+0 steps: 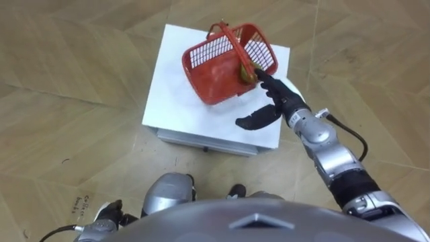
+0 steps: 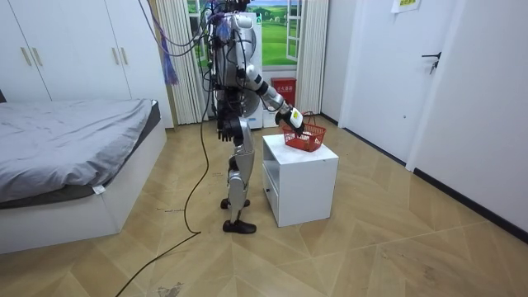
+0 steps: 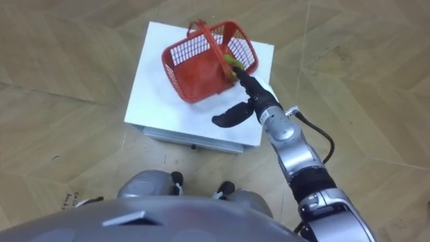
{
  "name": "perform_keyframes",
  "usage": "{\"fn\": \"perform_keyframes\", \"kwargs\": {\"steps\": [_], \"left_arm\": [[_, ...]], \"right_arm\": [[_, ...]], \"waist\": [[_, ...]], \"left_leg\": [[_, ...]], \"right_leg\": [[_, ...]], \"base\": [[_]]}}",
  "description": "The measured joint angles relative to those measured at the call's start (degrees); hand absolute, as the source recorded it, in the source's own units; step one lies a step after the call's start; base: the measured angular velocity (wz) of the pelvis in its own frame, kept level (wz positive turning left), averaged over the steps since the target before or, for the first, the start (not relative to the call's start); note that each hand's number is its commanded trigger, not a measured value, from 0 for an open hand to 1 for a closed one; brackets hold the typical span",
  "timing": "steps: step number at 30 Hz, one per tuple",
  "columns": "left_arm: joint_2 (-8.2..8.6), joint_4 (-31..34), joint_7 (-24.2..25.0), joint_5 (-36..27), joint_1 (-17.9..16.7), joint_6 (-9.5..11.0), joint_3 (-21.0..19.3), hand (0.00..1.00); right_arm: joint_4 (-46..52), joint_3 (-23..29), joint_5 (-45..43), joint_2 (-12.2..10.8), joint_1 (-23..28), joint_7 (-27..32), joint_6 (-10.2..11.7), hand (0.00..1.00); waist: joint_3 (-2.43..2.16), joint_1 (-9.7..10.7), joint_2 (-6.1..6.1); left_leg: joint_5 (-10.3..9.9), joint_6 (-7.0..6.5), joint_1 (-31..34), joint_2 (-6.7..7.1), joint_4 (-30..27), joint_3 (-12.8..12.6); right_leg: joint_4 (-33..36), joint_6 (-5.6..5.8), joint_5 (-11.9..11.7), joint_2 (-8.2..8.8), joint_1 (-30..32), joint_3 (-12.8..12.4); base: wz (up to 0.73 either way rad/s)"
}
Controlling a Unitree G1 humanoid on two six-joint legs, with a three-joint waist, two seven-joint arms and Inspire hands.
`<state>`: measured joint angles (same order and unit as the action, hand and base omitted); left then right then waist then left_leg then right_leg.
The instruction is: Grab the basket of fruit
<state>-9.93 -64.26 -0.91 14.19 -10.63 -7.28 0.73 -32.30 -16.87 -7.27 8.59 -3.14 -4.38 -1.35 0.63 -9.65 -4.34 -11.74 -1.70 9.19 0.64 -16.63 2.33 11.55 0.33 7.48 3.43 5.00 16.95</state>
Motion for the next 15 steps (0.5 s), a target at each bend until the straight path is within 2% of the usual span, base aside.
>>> {"fn": "perform_keyframes", "kwargs": {"steps": [5,7,12,15], "left_arm": [[0.05,0.25,0.19,0.62,-0.02,-0.22,-0.02,0.00],[0.13,0.22,0.22,0.48,-0.22,-0.21,-0.03,0.00],[0.20,-0.63,-0.47,-0.08,-0.28,0.43,0.03,0.00],[0.28,-1.28,-1.76,-0.14,-0.23,0.61,0.02,0.00]], "right_arm": [[1.39,0.06,0.11,0.03,0.00,-0.01,-0.10,0.00],[3.12,0.20,0.21,0.10,0.00,0.18,-0.09,0.00],[10.72,0.18,0.36,0.15,0.50,3.34,0.12,0.00],[13.17,0.24,0.25,0.16,1.48,5.85,0.96,0.00]], "waist": [[0.02,0.19,-0.36],[-0.08,0.20,-0.52],[-0.05,0.76,-0.81],[-0.06,1.58,-0.80]], "left_leg": [[0.00,-0.01,-0.22,-0.06,0.13,-0.13],[-0.02,-0.04,-0.70,-0.09,0.41,-0.76],[-0.23,-0.28,-2.51,-0.63,0.92,-2.15],[-0.49,-0.32,-3.24,-0.81,0.94,-2.78]], "right_leg": [[0.03,0.00,0.00,0.01,-0.11,-0.07],[0.11,0.00,0.00,-0.08,-0.25,-1.14],[0.24,0.03,0.01,-0.20,-1.09,-2.64],[0.24,0.04,0.00,-0.32,-1.50,-3.07]], "base": [[-0.01],[-0.11],[-0.15],[-0.12]]}}
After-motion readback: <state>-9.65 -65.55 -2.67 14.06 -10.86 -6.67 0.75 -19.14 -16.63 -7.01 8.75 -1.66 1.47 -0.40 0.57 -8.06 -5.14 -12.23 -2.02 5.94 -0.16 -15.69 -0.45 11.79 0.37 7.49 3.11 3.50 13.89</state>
